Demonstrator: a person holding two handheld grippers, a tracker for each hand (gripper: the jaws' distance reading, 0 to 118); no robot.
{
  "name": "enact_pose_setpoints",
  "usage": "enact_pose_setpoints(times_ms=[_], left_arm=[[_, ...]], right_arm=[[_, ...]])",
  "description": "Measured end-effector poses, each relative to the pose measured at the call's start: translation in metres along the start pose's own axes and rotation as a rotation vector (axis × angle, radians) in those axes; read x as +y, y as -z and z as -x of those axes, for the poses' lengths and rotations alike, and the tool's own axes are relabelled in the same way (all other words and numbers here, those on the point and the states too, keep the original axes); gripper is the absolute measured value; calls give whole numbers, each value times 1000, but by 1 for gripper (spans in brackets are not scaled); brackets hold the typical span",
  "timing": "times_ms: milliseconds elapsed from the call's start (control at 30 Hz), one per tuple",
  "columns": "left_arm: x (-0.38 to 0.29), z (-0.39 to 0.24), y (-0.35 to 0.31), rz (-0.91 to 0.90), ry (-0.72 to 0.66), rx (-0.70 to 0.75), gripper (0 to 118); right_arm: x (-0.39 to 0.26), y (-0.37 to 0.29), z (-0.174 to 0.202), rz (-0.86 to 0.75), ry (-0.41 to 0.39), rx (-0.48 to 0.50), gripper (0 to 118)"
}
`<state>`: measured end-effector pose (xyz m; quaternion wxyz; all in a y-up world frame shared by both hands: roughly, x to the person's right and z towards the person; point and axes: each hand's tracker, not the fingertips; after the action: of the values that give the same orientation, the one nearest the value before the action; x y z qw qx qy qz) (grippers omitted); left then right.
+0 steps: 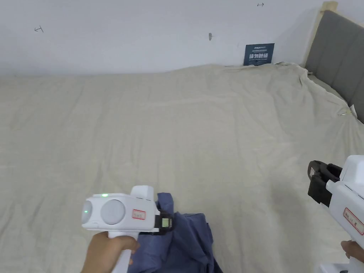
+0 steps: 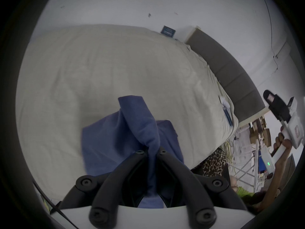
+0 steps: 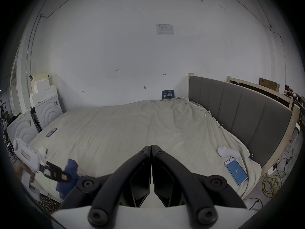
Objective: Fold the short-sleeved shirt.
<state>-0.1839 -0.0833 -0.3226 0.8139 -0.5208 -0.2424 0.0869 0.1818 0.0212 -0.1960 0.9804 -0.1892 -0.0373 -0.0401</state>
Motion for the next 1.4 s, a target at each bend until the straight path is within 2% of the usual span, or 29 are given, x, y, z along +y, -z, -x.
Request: enact_pose_setpoints(times_ms=[100,267,400,467,533,633,667,700,900,967,1000,1033,1067,1100,1133,1200,1233,1400], left_arm=[[-2,-18,35,33,7,-13,5],[-10,-38,88,100,77,96,6],[-16,-48,103,115,115,139,10],[-15,-51,99,110,128,141,23],[-12,-51,93,111,123,99,50],[-6,-55,67,76,75,7,99],[-3,-55,56,43,81,-19,108],[-1,-54,46,10,88,-29,113],[13,-32,-17,-187,104,83,114],[14,-19,-24,-216,131,149,113],[13,-14,-25,-221,140,186,107],[11,-10,-27,-248,144,221,95],[8,-5,-27,-271,157,235,75],[5,-2,-25,-285,165,251,40],[1,2,-20,-280,163,253,20],[-7,6,-12,-267,175,259,4],[-12,7,-7,-265,176,255,0],[-35,2,24,-233,206,282,0]], right_arm=[[-1,-3,-7,-3,7,-18,0],[-3,-8,-17,2,13,-42,0],[-6,-11,-23,4,21,-57,0],[-7,-12,-26,5,26,-63,0],[-7,-12,-26,6,31,-66,0],[-6,-13,-26,7,30,-66,0],[-5,-13,-26,7,27,-64,0],[-4,-13,-25,5,25,-63,0],[1,-13,-21,-12,24,-50,0],[1,-12,-19,-13,23,-46,0],[1,-12,-18,-13,23,-44,0],[1,-12,-18,-13,23,-42,0],[0,-12,-17,-12,22,-40,0],[0,-12,-16,-12,22,-39,0],[0,-12,-16,-10,23,-38,0],[-1,-12,-16,-7,22,-38,0],[-2,-12,-16,-6,23,-39,0],[-3,-13,-19,-1,24,-47,0]])
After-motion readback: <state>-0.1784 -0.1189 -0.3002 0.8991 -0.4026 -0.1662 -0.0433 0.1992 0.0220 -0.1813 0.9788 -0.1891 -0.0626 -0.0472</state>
